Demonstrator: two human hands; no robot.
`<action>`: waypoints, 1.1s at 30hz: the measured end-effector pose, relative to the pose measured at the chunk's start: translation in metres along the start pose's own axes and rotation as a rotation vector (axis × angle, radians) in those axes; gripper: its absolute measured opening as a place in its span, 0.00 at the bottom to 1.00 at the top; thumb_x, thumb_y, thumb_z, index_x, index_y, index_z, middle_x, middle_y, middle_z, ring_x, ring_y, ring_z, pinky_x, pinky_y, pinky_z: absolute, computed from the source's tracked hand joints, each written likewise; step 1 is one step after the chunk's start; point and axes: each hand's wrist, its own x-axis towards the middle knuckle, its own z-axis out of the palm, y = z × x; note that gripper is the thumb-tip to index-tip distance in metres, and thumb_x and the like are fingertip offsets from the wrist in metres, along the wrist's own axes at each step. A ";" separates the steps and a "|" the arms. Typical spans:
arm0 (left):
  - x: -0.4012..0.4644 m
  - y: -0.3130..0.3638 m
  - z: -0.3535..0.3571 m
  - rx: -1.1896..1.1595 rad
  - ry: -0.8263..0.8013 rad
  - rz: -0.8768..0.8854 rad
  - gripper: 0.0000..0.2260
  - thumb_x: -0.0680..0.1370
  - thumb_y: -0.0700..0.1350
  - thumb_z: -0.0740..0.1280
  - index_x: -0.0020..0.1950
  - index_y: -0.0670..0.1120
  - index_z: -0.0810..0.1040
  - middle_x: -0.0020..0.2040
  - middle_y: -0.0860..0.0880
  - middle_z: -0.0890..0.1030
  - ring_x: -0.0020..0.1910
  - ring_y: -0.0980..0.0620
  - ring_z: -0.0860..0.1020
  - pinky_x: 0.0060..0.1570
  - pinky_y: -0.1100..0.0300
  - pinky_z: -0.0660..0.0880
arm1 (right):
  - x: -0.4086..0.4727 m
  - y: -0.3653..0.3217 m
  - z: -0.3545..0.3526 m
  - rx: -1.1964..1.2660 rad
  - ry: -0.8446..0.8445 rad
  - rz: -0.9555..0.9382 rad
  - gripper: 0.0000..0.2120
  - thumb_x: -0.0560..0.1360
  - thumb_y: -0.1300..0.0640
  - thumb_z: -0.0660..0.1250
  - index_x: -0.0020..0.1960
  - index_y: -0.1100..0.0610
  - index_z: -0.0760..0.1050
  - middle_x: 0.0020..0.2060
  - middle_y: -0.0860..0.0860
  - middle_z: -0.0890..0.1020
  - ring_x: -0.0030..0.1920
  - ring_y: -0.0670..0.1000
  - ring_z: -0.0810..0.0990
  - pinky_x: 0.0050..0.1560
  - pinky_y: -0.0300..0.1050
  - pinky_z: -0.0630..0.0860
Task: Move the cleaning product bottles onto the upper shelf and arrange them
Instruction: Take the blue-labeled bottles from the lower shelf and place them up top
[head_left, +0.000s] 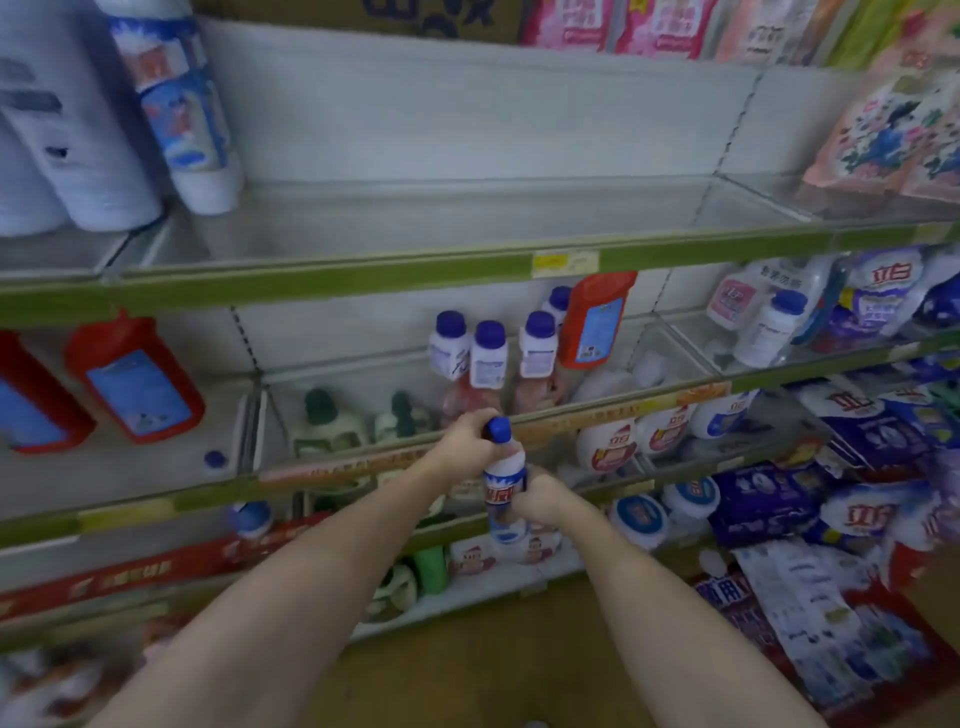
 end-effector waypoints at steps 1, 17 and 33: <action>-0.008 -0.015 -0.007 -0.057 0.013 -0.039 0.09 0.72 0.44 0.75 0.50 0.49 0.79 0.48 0.47 0.82 0.50 0.48 0.81 0.56 0.51 0.79 | -0.006 -0.006 0.016 -0.009 -0.019 0.006 0.22 0.65 0.58 0.78 0.57 0.53 0.77 0.50 0.52 0.83 0.53 0.53 0.81 0.57 0.51 0.79; -0.122 -0.191 -0.106 -0.845 0.525 -0.565 0.22 0.64 0.44 0.84 0.49 0.44 0.75 0.52 0.41 0.82 0.50 0.44 0.82 0.55 0.46 0.80 | -0.041 -0.050 0.226 0.132 -0.104 0.057 0.37 0.65 0.55 0.83 0.67 0.58 0.67 0.59 0.54 0.79 0.54 0.52 0.81 0.49 0.45 0.78; -0.172 -0.218 -0.120 -1.001 0.387 -0.592 0.14 0.81 0.46 0.66 0.66 0.45 0.73 0.46 0.45 0.80 0.42 0.46 0.78 0.45 0.53 0.76 | -0.061 -0.070 0.252 0.509 -0.345 0.191 0.21 0.73 0.56 0.71 0.64 0.60 0.75 0.49 0.57 0.86 0.43 0.54 0.85 0.44 0.47 0.81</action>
